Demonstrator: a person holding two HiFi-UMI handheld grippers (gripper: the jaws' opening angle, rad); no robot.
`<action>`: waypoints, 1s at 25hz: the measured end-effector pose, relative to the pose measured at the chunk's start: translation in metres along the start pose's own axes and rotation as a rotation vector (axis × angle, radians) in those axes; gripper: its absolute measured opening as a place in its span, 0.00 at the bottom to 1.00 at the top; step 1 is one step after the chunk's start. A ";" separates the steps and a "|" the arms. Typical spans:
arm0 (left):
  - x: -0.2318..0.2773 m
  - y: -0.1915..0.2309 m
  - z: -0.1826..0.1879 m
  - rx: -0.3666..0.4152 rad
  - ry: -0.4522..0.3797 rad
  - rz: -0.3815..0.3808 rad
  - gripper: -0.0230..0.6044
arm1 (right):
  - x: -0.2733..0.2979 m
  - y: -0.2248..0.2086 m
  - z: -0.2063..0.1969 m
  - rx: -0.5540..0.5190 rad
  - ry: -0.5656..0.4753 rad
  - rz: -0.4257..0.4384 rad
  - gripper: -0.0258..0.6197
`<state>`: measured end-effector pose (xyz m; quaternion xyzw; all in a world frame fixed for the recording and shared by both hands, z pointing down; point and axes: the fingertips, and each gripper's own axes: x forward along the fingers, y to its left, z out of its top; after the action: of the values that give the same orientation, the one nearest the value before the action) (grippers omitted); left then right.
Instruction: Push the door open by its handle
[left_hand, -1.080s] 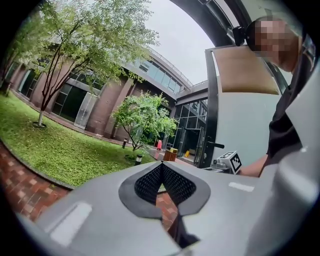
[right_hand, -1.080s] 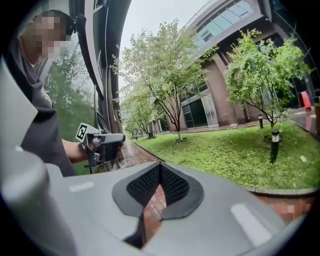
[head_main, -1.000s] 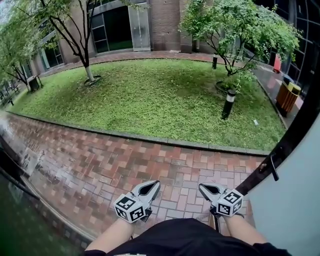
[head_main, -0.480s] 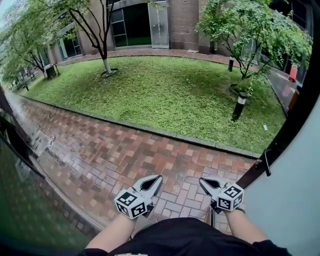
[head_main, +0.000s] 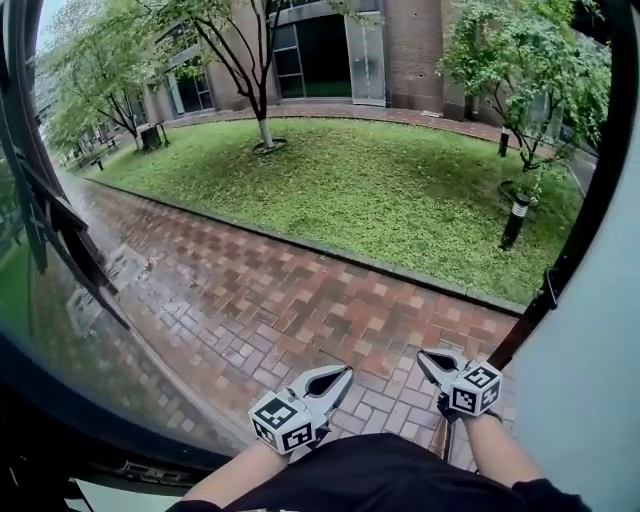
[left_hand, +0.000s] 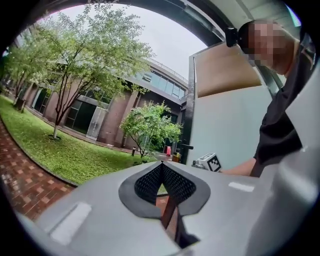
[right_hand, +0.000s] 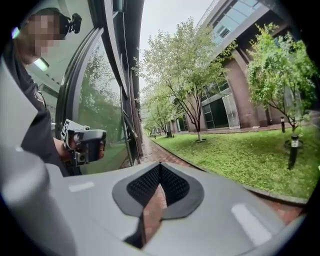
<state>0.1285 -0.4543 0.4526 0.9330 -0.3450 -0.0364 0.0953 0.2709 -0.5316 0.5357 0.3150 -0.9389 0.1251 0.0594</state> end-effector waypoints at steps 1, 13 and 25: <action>-0.016 -0.015 -0.003 0.011 -0.001 -0.022 0.03 | -0.003 0.016 -0.003 -0.008 -0.006 -0.006 0.04; -0.294 -0.145 -0.043 -0.045 0.119 -0.085 0.03 | -0.073 0.285 -0.072 0.052 -0.001 -0.082 0.04; -0.379 -0.258 -0.031 0.032 0.084 0.011 0.03 | -0.195 0.399 -0.088 0.042 -0.059 -0.054 0.04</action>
<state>0.0095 -0.0107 0.4318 0.9333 -0.3464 0.0089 0.0947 0.1867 -0.0884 0.5045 0.3452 -0.9285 0.1341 0.0285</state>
